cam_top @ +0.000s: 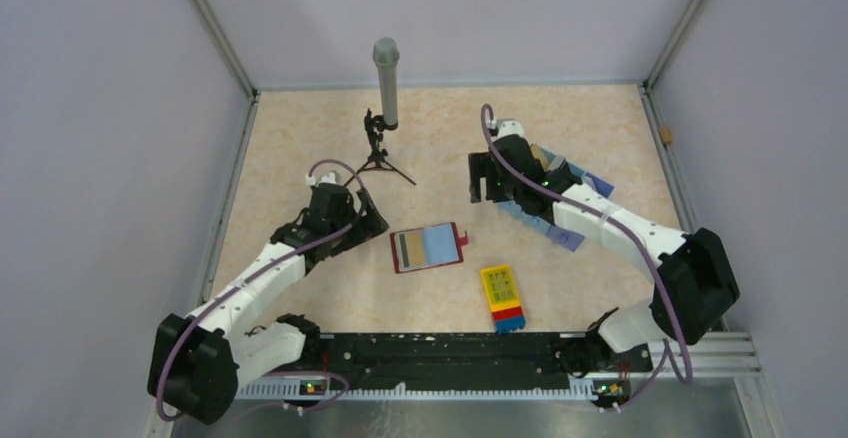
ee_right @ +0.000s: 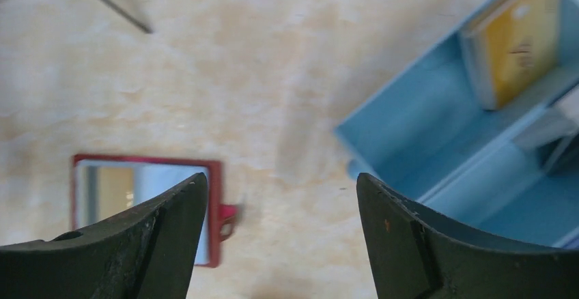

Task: Put the credit cards into the card holder
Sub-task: Insert the credit card into the card holder, then pick up the credit card from the storage box.

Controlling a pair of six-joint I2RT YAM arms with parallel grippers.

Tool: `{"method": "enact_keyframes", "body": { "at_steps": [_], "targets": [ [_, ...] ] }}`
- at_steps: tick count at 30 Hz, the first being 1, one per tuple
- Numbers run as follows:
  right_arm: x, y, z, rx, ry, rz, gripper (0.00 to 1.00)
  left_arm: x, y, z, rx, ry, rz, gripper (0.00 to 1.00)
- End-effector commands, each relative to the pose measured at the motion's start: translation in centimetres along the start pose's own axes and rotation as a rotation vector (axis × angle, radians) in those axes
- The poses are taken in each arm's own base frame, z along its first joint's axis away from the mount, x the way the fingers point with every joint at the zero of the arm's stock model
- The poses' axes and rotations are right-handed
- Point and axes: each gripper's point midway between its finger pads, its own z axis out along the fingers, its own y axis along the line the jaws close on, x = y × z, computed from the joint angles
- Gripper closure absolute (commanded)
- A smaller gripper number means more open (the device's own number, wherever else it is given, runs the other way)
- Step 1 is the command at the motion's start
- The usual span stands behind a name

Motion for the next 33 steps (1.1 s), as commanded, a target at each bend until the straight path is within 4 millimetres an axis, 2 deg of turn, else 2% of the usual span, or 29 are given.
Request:
{"method": "enact_keyframes", "body": {
  "at_steps": [1, 7, 9, 12, 15, 19, 25, 33],
  "targets": [
    [-2.4, -5.5, 0.6, 0.168, -0.004, -0.089, 0.21, -4.4, -2.3, -3.8, 0.085, -0.040, 0.121, 0.01],
    [-4.5, -11.2, 4.2, 0.357, 0.006, 0.002, 0.24, -9.1, -2.8, -7.2, 0.035, -0.106, 0.274, 0.01],
    [-5.1, -12.5, 5.2, 0.409, 0.004, 0.038, 0.25, -10.1, -2.8, -7.6, 0.029, -0.122, 0.299, 0.01],
    [-5.8, -14.0, 6.6, 0.485, -0.001, 0.063, 0.26, -11.6, -1.5, -7.6, -0.041, -0.174, 0.313, 0.01],
    [-5.8, -15.4, 7.7, 0.559, 0.031, 0.084, 0.26, -12.2, -0.4, -7.4, -0.087, -0.197, 0.316, 0.01],
    [-5.5, -15.7, 9.1, 0.567, 0.051, 0.107, 0.25, -12.0, 0.1, -7.0, -0.087, -0.199, 0.313, 0.01],
    [-4.5, -15.0, 11.0, 0.536, 0.086, 0.158, 0.26, -11.8, 0.3, -7.0, -0.083, -0.196, 0.313, 0.01],
    [-5.1, -14.4, 11.2, 0.510, 0.063, 0.191, 0.34, -11.5, 0.3, -7.0, -0.072, -0.192, 0.310, 0.01]
  ]
}}
